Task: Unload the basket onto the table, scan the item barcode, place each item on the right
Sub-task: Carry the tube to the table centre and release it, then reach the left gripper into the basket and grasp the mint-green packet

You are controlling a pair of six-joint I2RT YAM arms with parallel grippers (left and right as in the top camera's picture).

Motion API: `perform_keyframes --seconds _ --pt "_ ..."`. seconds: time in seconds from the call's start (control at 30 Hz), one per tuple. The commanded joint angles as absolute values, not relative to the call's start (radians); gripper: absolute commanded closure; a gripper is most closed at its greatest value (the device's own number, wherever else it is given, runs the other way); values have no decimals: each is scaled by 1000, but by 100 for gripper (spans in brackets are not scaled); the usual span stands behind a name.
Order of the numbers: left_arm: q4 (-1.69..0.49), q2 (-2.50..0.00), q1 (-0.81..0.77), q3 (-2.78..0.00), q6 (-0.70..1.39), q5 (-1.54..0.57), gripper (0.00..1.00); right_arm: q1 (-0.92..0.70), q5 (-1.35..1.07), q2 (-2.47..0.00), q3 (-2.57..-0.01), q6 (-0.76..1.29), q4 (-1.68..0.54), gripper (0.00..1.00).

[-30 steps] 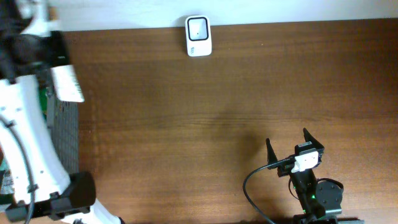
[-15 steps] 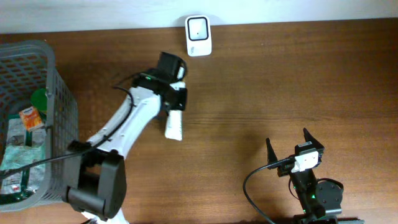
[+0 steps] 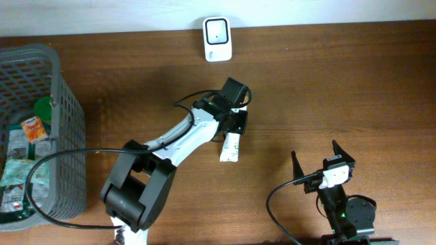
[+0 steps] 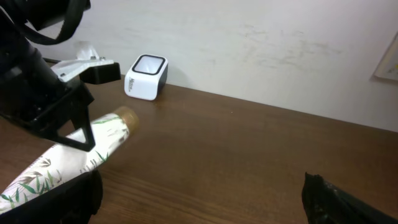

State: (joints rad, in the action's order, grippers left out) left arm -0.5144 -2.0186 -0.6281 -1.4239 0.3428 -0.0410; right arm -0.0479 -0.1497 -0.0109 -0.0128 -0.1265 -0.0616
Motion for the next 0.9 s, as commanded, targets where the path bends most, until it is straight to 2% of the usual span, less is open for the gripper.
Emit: perform_keyframes --seconds 0.0,0.03,0.2,0.33,0.43,0.47,0.53,0.7,0.87 --pt "-487 -2036 -630 -1430 358 -45 14 -53 -146 -4 -6 -115 -65 2" --pt "-492 -2034 -629 -1444 339 -45 0 -53 -146 -4 -6 -115 -65 2" --pt "-701 -1909 -532 -1653 250 8 1 -53 -146 -4 -6 -115 -65 2" --pt "-932 -1716 -327 -1892 115 76 1 -53 -146 -4 -6 -115 -65 2" --pt "-1001 -1602 -205 -1911 88 76 2 -53 -146 -4 -6 -115 -65 2" --pt "-1027 -1560 -146 -1911 88 76 10 -53 -146 -4 -6 -115 -65 2" --pt "-1095 -1474 57 -1911 109 81 15 -53 -146 -4 -6 -115 -65 2" --pt "-1209 -1448 484 -1909 194 80 12 -53 -146 -4 -6 -115 -65 2" --pt "-1211 -1505 707 -1791 302 89 11 -53 -146 -4 -6 -115 -65 2"
